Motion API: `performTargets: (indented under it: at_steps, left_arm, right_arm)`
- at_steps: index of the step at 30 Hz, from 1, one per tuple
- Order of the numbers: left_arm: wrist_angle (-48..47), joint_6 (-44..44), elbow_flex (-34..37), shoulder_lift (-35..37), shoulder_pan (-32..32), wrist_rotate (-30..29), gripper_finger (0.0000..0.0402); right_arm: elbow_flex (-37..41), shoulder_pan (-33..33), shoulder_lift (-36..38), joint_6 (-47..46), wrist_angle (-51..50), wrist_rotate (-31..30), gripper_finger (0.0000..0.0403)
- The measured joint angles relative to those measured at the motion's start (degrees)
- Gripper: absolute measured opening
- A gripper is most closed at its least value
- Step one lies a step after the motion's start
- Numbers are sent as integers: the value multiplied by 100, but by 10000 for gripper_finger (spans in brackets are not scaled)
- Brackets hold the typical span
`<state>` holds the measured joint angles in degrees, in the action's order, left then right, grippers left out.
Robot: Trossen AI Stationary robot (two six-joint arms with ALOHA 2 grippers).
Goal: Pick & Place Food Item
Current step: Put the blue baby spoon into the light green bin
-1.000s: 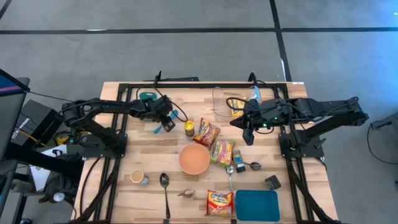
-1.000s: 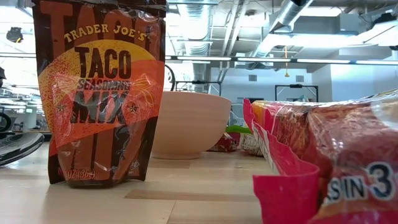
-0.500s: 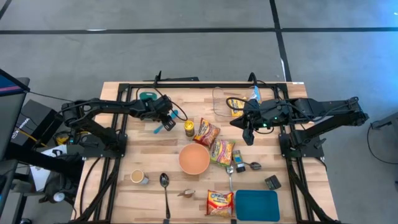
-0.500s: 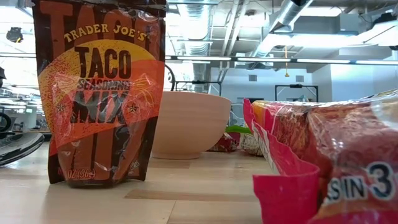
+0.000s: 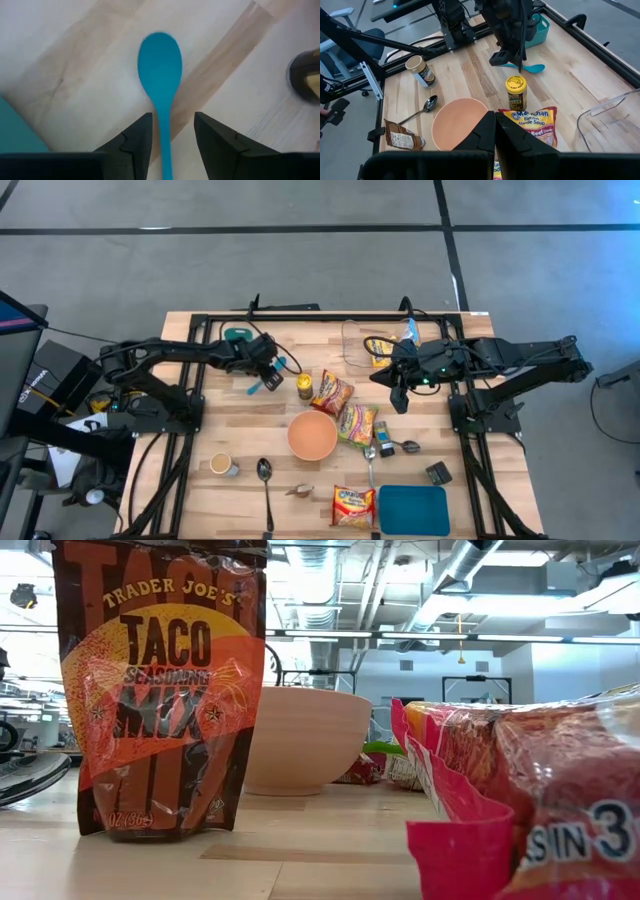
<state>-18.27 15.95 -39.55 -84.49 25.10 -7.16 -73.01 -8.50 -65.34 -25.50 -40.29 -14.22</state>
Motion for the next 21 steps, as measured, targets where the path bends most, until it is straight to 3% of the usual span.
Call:
performTargets:
  at_steps: [21]
  left_arm:
    - [57, -101, 0, -276, 7, -136, 140]
  right_arm:
    - [0, 0, 0, 0, 2, 0, 1]
